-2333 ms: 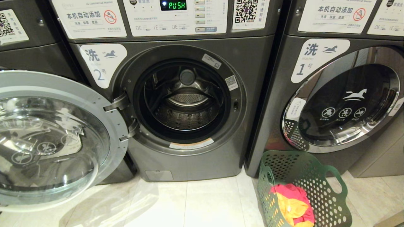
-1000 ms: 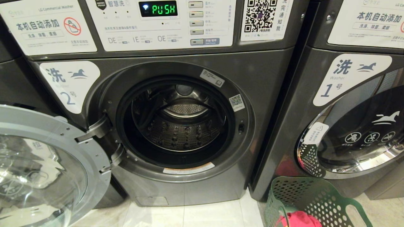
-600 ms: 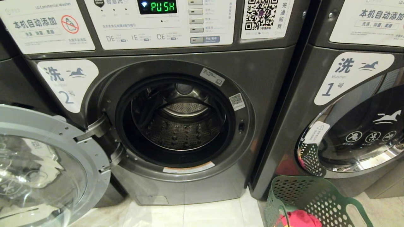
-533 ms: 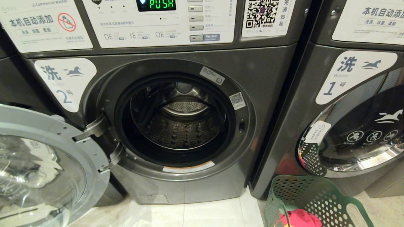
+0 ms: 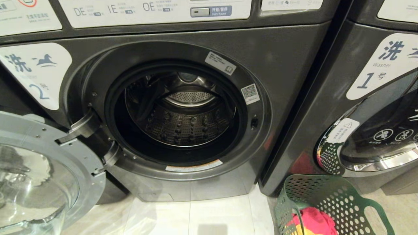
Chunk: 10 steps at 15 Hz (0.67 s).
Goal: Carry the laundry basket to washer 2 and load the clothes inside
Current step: Place the clothes into the washing machine
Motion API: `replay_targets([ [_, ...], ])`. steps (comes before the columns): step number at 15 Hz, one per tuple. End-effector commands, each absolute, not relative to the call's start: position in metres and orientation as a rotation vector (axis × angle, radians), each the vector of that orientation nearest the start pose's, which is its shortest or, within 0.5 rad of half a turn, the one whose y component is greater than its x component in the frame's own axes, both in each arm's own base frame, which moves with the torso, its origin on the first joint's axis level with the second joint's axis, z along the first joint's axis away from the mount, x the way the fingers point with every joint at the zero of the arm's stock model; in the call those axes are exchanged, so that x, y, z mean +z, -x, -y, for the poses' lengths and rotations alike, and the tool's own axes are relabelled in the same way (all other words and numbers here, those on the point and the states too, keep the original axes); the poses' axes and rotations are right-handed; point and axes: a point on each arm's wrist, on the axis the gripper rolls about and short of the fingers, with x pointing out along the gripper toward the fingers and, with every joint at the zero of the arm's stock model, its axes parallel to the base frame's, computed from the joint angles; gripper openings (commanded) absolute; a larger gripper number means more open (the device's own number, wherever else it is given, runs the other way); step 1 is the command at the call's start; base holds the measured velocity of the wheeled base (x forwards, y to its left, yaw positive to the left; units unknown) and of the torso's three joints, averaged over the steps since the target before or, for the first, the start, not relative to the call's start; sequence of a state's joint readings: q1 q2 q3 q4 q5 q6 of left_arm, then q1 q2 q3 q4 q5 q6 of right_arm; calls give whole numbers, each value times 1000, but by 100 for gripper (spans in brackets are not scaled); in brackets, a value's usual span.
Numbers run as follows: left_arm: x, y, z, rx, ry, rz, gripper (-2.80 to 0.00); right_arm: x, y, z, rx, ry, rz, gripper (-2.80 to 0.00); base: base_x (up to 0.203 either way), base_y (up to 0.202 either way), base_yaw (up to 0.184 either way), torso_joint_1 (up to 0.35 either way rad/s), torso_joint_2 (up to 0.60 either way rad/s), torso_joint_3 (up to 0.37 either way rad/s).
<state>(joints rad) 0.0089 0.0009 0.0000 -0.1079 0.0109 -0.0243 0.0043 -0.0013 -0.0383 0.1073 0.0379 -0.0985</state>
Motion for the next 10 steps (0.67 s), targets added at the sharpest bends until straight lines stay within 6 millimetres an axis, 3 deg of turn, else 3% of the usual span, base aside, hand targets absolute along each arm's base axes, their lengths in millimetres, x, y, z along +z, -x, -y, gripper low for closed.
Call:
replay_targets([
  [1,76,20,0,19,25,68,-280,75,26,-1,46,100,-68,-280,0,0,0,2,-1,-206],
  [10,75,20,0,19,25,67,-280,75,26,-1,46,100,-67,-280,0,0,0,3,2,-197],
])
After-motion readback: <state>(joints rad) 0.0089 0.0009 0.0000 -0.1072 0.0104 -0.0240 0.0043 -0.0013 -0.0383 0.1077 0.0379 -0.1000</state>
